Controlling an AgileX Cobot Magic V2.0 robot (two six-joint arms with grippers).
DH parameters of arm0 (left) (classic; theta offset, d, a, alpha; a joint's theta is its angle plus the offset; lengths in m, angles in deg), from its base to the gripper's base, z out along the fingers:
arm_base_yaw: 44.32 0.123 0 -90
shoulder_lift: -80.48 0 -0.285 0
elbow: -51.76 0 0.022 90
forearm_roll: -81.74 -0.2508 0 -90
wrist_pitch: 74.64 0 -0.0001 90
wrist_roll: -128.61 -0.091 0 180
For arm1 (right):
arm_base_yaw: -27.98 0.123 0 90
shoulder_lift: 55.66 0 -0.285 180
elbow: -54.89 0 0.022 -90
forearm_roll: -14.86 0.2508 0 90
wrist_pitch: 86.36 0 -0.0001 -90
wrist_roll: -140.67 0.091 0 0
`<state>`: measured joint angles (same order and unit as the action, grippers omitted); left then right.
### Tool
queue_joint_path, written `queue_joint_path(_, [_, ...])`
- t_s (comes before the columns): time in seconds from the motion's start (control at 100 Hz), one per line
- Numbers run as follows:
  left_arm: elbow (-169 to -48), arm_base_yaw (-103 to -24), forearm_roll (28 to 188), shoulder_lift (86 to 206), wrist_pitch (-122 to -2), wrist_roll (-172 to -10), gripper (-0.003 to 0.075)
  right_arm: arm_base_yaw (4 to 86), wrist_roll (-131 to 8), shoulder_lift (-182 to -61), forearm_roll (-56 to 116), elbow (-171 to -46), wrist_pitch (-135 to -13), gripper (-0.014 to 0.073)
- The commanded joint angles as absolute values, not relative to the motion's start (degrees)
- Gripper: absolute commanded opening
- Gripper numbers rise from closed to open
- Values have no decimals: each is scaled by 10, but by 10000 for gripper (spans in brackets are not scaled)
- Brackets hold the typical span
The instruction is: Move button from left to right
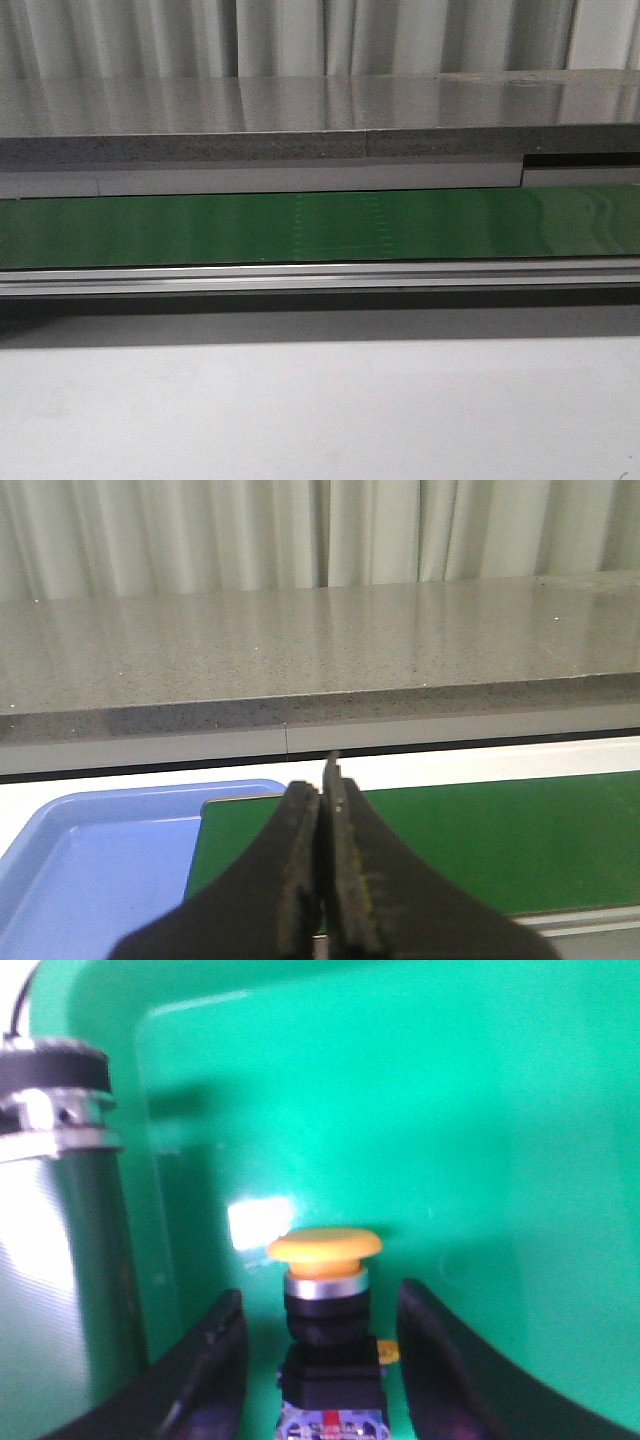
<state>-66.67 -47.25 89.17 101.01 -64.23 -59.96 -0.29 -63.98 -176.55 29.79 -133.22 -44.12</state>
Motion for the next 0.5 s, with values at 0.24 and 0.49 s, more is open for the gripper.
queue_joint_path(0.24, [-683,-478,897,1014,-692,-597,-20,35,-644,-1644,324,-1350,-496,367])
queue_joint_path(0.49, [-683,-478,897,1014,-692,-597,-20,103,-653,-1553,323,-1316,-546,367])
